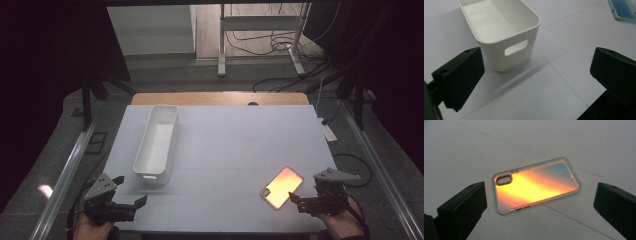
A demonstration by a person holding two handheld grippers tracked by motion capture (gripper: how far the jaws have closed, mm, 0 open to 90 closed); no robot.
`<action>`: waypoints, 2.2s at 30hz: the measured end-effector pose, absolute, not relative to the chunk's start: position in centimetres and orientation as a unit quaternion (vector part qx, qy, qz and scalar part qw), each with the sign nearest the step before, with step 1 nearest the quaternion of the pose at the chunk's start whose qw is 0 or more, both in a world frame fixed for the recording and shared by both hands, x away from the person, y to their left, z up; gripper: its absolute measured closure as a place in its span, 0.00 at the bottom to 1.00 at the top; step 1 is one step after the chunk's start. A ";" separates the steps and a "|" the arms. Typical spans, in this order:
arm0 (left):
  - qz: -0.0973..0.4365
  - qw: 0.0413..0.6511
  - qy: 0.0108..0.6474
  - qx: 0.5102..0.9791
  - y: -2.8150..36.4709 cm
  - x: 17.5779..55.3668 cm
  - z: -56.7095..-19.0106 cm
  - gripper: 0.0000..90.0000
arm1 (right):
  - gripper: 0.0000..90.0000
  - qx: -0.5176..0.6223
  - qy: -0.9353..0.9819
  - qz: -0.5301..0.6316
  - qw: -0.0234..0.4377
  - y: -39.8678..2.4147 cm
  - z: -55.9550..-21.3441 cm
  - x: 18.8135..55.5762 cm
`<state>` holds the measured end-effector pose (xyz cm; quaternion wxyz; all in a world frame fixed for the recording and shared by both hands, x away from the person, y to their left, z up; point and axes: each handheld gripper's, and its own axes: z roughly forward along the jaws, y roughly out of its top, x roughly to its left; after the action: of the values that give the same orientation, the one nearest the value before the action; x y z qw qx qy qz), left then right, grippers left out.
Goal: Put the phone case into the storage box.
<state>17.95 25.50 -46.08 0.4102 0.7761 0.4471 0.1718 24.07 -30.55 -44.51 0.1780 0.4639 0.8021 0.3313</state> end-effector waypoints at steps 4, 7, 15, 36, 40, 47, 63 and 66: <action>0.170 0.412 0.447 0.775 25.6 18.0 -46.1 0.01 | 0.00 0.461 0.804 0.332 0.176 -30.5 -44.5 24.1; 0.168 0.416 0.446 0.775 25.7 18.0 -46.1 0.01 | 0.00 0.460 0.806 0.329 0.175 -30.5 -44.5 24.1; 0.166 0.417 0.446 0.774 25.7 17.9 -46.1 0.01 | 0.00 0.457 0.810 0.325 0.171 -30.4 -44.6 24.2; 0.164 0.420 0.449 0.772 25.8 18.0 -46.1 0.01 | 0.00 0.454 0.817 0.319 0.154 -30.4 -44.8 25.0; 0.164 0.419 0.449 0.772 25.8 18.0 -46.1 0.01 | 0.00 0.452 0.819 0.319 0.155 -30.2 -44.8 25.4; 0.164 0.421 0.449 0.771 25.8 18.0 -46.1 0.01 | 0.00 0.454 0.818 0.320 0.153 -30.0 -44.9 25.7; 0.164 0.421 0.449 0.771 25.8 18.0 -46.1 0.01 | 0.00 0.441 0.825 0.318 0.155 -29.1 -45.0 26.8; 0.164 0.421 0.449 0.771 25.8 18.0 -46.1 0.01 | 0.00 0.439 0.826 0.318 0.153 -28.8 -45.0 27.1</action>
<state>17.97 25.83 -46.10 0.4209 0.7711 0.4488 0.1640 27.12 -28.80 -44.99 0.1530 0.4389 0.8265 0.3177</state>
